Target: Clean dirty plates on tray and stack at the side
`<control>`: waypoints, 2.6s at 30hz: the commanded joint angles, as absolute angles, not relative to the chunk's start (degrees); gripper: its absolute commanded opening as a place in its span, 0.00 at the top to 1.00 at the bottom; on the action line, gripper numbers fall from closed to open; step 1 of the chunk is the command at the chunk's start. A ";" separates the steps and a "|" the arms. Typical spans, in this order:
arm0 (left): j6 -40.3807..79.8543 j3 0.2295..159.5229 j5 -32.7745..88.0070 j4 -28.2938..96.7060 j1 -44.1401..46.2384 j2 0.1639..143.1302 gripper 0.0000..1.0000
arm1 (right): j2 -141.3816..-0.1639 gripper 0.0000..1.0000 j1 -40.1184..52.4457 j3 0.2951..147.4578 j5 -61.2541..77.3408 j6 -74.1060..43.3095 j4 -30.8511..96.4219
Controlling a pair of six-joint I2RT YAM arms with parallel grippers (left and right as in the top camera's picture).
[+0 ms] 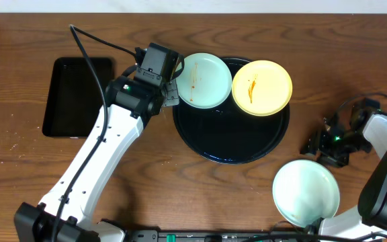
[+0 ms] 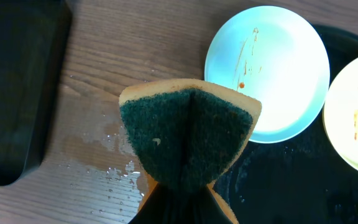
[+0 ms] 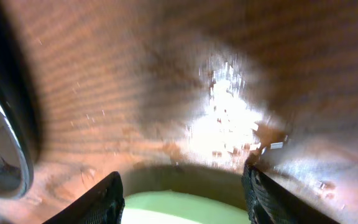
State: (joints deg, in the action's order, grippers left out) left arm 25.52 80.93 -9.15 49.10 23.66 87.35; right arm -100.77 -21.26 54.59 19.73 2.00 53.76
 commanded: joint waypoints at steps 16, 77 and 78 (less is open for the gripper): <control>25.80 80.86 -8.99 49.01 23.42 87.24 0.92 | -93.78 0.48 -21.34 60.90 18.85 -1.17 57.32; 25.80 80.86 -9.02 47.29 23.42 87.24 0.92 | -80.84 0.50 -21.37 50.59 8.43 -15.05 31.86; 25.80 80.86 -9.02 47.29 23.42 87.24 0.92 | -80.90 0.46 -21.34 51.83 8.40 -12.64 35.11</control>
